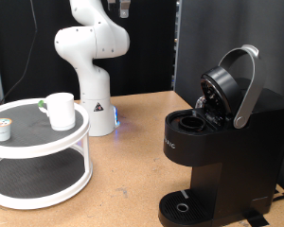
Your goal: Make a cup of coffee with the keurig machine
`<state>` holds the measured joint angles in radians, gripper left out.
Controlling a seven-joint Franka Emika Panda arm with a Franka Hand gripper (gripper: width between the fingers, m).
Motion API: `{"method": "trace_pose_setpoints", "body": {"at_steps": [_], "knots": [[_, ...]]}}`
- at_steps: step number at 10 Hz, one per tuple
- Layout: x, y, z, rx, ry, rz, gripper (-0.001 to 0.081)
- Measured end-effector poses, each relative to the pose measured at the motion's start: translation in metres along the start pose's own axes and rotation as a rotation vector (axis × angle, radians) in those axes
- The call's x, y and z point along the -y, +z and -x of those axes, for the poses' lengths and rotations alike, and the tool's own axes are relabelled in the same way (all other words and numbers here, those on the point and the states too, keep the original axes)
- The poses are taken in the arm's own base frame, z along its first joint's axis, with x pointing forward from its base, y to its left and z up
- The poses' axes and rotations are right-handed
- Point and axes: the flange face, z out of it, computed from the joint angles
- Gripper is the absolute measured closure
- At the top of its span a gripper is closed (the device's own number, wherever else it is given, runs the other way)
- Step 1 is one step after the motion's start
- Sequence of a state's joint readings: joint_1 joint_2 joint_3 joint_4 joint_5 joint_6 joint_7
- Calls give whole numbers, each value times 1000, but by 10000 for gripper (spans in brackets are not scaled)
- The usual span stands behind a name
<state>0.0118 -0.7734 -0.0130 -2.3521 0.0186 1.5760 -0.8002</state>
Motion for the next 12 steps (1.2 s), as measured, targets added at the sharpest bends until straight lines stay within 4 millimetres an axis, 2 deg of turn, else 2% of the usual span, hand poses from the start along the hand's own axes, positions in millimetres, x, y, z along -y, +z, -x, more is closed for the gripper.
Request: {"method": "trace_pose_setpoints", "body": {"at_steps": [2,6,7,10,12], "knots": [[-4,1,8,-1,-15,-24,4],[-40,2,63,6,-17,-61,4],[-43,1,69,11,-25,-62,4],[-44,7,68,16,-21,-60,4],[-57,18,79,24,-23,-41,4]]}}
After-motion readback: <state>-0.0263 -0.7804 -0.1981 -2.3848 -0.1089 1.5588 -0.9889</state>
